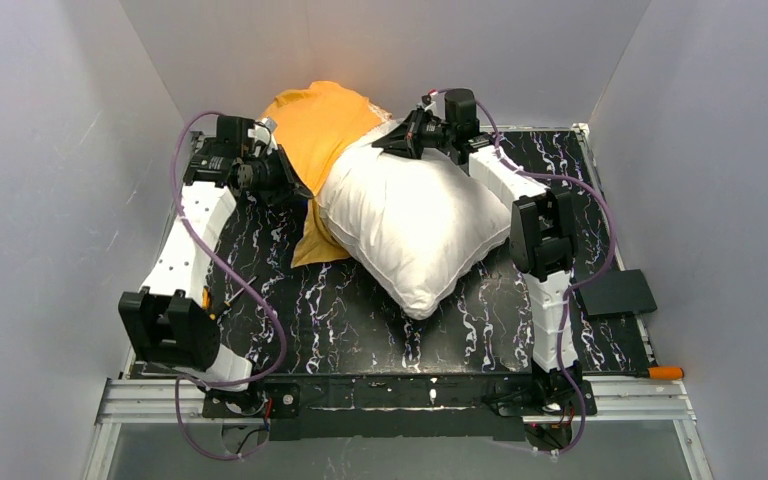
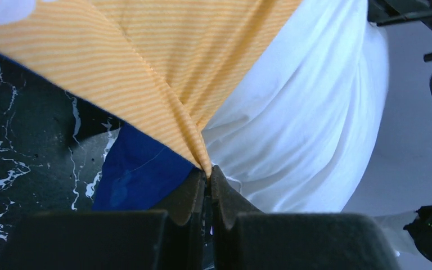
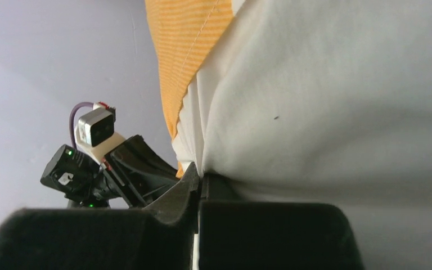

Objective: Put the pillow into the pillowcase
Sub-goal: Stuff the pillow into the pillowcase.

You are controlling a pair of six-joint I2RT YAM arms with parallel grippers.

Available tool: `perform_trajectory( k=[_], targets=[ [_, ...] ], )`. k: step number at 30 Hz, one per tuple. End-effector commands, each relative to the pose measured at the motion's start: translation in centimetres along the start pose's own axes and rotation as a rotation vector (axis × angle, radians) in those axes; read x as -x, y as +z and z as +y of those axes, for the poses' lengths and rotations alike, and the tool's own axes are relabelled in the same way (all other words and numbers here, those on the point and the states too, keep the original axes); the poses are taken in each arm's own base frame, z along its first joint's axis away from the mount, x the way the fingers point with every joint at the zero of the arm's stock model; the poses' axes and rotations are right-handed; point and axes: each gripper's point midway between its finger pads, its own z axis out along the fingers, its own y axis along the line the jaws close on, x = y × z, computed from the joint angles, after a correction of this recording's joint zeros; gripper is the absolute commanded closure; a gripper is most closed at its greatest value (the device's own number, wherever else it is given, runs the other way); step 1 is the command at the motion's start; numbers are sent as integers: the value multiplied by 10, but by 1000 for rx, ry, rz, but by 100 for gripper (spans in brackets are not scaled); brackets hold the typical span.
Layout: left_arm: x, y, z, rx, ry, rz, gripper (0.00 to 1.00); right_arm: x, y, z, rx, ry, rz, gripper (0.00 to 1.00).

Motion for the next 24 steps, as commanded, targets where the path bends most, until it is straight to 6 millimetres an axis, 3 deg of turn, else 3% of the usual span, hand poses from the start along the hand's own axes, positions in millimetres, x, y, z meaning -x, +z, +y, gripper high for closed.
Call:
perform_trajectory(
  k=[1,4,9,13,16,20,22,24],
  targets=[
    [-22,-40,-38,-110,48,-21,100,22,5,3,22,-26,-69,99],
    [-31,-46,-49,-127,67,-23,100,21,5,0,18,-20,-73,99],
    [-75,-46,-89,-229,176,91,100,26,8,7,45,-18,-93,99],
    [-107,-50,-117,-302,361,173,100,23,13,10,40,-26,-90,99],
    [-130,-50,-117,-288,478,256,100,17,16,5,25,-19,-97,99],
    [-161,-42,-94,-200,591,382,100,9,18,5,24,-17,-78,99],
    [-163,-43,-88,-175,624,391,100,5,17,4,19,-18,-69,99],
    [-152,-49,-90,-148,648,348,99,0,14,3,4,-28,-51,99]
  ],
)
